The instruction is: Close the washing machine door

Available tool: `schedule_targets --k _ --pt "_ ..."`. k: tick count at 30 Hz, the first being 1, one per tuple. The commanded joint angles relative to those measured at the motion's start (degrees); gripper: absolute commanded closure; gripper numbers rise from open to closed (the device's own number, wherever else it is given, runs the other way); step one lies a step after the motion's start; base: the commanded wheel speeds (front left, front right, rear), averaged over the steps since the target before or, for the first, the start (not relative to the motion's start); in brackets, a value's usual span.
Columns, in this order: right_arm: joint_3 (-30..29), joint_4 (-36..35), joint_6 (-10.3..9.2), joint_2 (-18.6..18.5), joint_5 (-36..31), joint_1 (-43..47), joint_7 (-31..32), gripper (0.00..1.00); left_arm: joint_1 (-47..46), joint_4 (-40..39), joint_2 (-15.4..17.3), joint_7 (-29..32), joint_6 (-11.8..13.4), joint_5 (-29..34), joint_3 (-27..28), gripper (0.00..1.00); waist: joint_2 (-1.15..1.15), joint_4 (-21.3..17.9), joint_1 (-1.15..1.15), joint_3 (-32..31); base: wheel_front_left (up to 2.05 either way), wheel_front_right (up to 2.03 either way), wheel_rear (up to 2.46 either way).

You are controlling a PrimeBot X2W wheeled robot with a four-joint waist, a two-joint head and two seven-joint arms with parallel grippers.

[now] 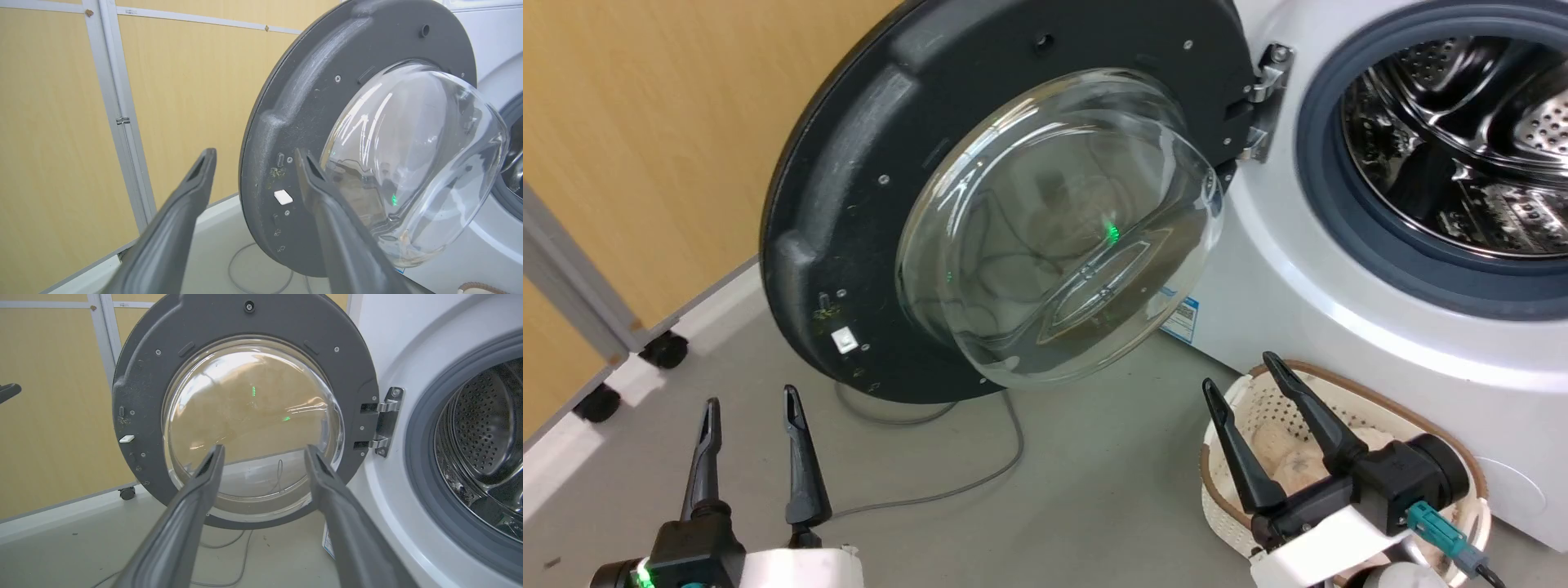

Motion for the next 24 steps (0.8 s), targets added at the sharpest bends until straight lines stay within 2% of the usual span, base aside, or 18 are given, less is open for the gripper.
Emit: schedule_targets --k 1,2,3,4,5,6,13,20,24 --pt "0.2 0.1 0.03 -0.2 0.0 -1.1 -0.5 0.0 0.9 -0.4 0.0 -0.7 0.3 -0.3 0.1 0.0 0.0 0.4 0.0 0.0 0.0 0.0 0.0" --pt "0.2 0.1 0.03 -0.2 0.0 -1.0 -0.5 0.0 0.8 -0.4 0.0 -0.7 0.2 -0.3 0.0 0.0 0.0 0.4 0.0 0.0 0.0 0.0 0.0" --pt "0.2 0.1 0.03 -0.2 0.0 -1.0 -0.5 0.0 0.8 -0.4 0.0 -0.7 0.2 -0.3 0.0 0.08 0.0 0.4 0.0 0.0 0.0 0.0 0.0" --pt "0.1 0.1 0.03 -0.2 0.0 -1.0 -0.5 0.0 0.8 -0.3 0.0 -0.7 0.0 -0.4 -0.2 0.8 0.0 0.4 0.0 0.0 0.0 0.0 0.0" --pt "0.1 0.1 0.03 -0.2 0.0 -1.0 -0.5 0.0 0.8 -0.3 0.0 -0.7 0.0 -0.4 -0.2 0.8 0.0 0.4 0.0 0.0 0.0 0.0 0.0" --pt "0.1 0.1 0.03 -0.2 0.0 -0.9 -0.5 0.0 0.7 -0.1 0.0 -0.7 -0.2 -0.5 -0.3 1.0 0.0 0.4 0.0 0.0 0.0 0.0 0.0" --pt "-0.5 -0.3 0.03 -0.2 -0.2 -0.3 -0.5 0.0 -0.3 0.2 0.1 -0.7 -1.3 -2.9 0.5 1.0 0.0 0.3 0.0 -0.2 0.0 0.0 0.0" --pt "-2.4 -2.0 0.03 -0.2 -1.3 1.3 -0.5 0.0 -9.1 5.7 4.1 -0.6 -7.7 -9.7 6.0 1.0 0.0 0.1 0.0 0.7 0.0 0.0 0.0" --pt "-3.8 -3.1 0.03 -0.2 -2.0 2.8 -0.5 0.0 -17.3 11.3 7.7 2.4 -10.5 -15.3 9.5 1.0 0.0 -0.1 0.0 1.4 0.0 0.0 0.0"
